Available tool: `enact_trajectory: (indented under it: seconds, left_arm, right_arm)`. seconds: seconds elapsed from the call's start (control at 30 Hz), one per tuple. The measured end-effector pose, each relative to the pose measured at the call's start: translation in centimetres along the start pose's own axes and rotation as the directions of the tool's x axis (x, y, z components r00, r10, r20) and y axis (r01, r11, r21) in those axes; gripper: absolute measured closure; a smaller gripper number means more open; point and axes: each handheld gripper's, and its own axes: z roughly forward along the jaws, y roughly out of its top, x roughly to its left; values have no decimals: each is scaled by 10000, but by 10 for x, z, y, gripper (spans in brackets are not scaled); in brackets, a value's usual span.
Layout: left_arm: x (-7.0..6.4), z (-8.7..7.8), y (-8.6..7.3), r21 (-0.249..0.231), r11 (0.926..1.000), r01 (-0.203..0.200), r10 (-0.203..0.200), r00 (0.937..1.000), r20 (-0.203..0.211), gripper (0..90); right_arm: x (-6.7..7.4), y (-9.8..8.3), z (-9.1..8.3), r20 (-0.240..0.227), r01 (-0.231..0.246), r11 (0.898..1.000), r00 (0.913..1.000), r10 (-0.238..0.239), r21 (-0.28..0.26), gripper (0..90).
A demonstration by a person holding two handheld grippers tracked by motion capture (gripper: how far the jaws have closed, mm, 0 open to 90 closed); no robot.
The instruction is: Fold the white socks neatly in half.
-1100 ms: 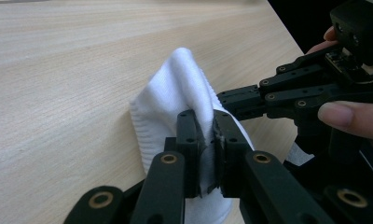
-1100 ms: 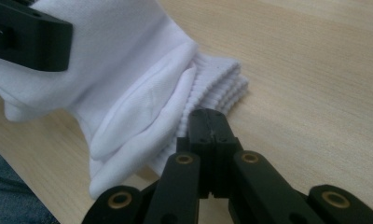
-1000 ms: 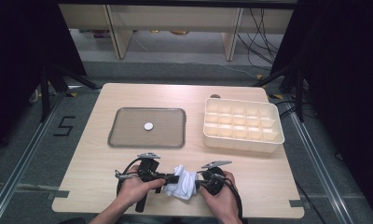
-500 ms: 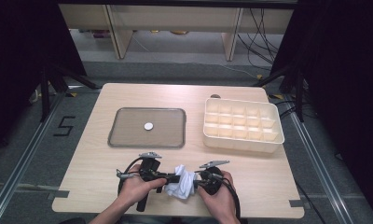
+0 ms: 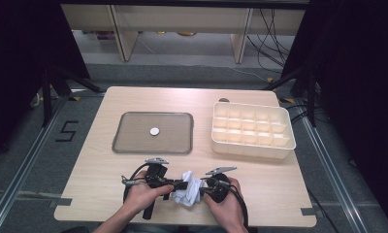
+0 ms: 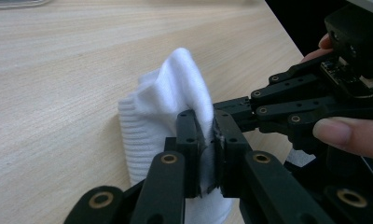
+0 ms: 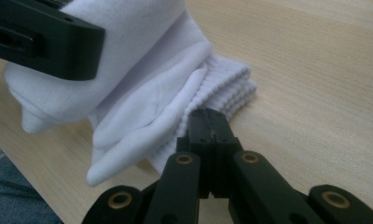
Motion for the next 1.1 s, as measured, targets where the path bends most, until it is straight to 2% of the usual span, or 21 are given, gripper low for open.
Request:
enact_trajectory:
  seconds: [0.07,0.1,0.17,0.33,0.37,0.4,0.47,0.5,0.73,0.77,0.93,1.1]
  left_arm:
    - [-1,1,0,-15,10000,-36,36,9999,-99,820]
    - [0,1,0,78,9999,-117,117,9999,19,820]
    - [-1,2,1,36,10000,-85,85,10000,18,820]
    - [-2,2,1,29,10000,-54,55,10000,-83,821]
    - [-2,2,1,38,10000,-46,46,10000,-69,821]
    - [-2,2,2,24,10000,-32,32,10000,-64,821]
    - [-2,2,2,21,10000,-64,64,10000,-49,822]
    - [-3,3,2,30,10000,-56,57,9998,-169,822]
    - [-5,3,4,-5,10000,17,-17,10000,1,822]
    - [-5,4,5,-17,10000,-62,62,10000,32,822]
    - [-6,5,6,-182,9998,-88,86,9999,-86,822]
    - [-6,5,7,-37,9999,-110,110,9999,61,822]
  right_arm:
    - [1,0,0,43,-19,10000,10000,19,30,900]
    - [0,1,0,26,-5,9999,10000,5,142,900]
    - [1,1,1,44,-50,10000,10000,50,1,900]
    - [2,2,2,59,30,10000,10000,-30,36,900]
    - [1,2,1,-131,70,9997,9999,-68,213,900]
    - [1,3,2,6,80,9997,10000,-80,221,900]
    - [1,2,2,-13,57,9997,10000,-57,220,900]
    - [2,2,2,-62,44,9999,10000,-43,143,900]
    - [3,2,2,-141,111,9999,9998,-111,-8,900]
    - [4,2,2,-133,-16,10000,9999,16,14,900]
    - [4,3,2,-40,-10,10000,10000,11,26,900]
    - [4,3,2,-102,0,10000,9999,1,58,900]
